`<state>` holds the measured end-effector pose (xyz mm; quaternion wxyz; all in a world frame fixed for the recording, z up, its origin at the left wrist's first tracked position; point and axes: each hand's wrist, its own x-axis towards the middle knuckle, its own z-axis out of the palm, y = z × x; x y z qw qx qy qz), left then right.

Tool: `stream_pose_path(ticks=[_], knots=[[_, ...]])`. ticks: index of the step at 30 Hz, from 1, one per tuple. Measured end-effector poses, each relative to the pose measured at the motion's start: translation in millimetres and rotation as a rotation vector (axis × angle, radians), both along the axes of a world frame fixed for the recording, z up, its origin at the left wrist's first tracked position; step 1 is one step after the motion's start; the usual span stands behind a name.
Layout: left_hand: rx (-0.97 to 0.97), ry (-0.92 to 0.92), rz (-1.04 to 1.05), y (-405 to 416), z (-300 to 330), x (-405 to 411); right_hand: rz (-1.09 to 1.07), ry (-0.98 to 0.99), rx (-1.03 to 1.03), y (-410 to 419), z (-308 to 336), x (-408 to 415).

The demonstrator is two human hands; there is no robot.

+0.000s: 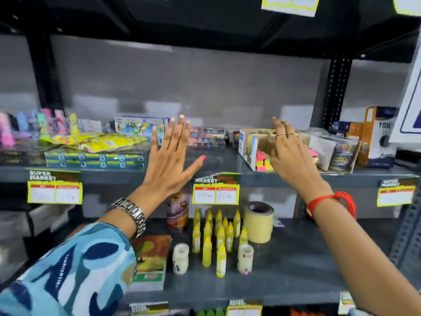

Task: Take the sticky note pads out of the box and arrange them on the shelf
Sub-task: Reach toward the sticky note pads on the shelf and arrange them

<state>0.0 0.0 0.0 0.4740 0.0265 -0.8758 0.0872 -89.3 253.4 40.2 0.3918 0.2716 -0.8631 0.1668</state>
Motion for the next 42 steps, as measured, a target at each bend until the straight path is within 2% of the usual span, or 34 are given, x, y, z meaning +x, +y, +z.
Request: stream_pose_path(ticks=[4, 14, 17, 20, 23, 27, 29, 31, 33, 36, 38, 42], knots=[[0.017, -0.019, 0.099, -14, -20, 11, -0.081, -0.001, 0.054, 10, -9, -7], [0.084, -0.042, 0.195, -40, -37, 34, -0.146, -0.076, 0.102, 17, -5, 4], [0.101, -0.050, 0.213, -45, -37, 37, -0.205, -0.024, 0.102, 21, -2, 9], [0.124, -0.044, 0.235, -51, -35, 39, -0.215, 0.049, 0.022, 26, -2, 9], [0.140, -0.035, 0.232, -57, -31, 41, -0.185, 0.112, -0.168, 29, 2, 5], [0.127, -0.017, 0.212, -58, -32, 43, -0.075, 0.352, -0.436, 9, 12, 18], [0.133, -0.008, 0.203, -59, -34, 42, 0.028, 0.456, -0.458, -16, 17, 30], [0.138, -0.004, 0.199, -60, -35, 41, 0.110, 0.498, -0.375, -50, 20, 37], [0.138, -0.001, 0.201, -61, -35, 41, 0.205, 0.442, -0.226, -84, 22, 41], [0.135, 0.008, 0.214, -61, -36, 40, 0.246, 0.203, 0.035, -130, 23, 45], [0.130, 0.009, 0.221, -61, -37, 40, 0.222, 0.068, 0.125, -151, 23, 47], [0.119, 0.013, 0.228, -62, -40, 38, 0.182, -0.069, 0.268, -175, 19, 38]])
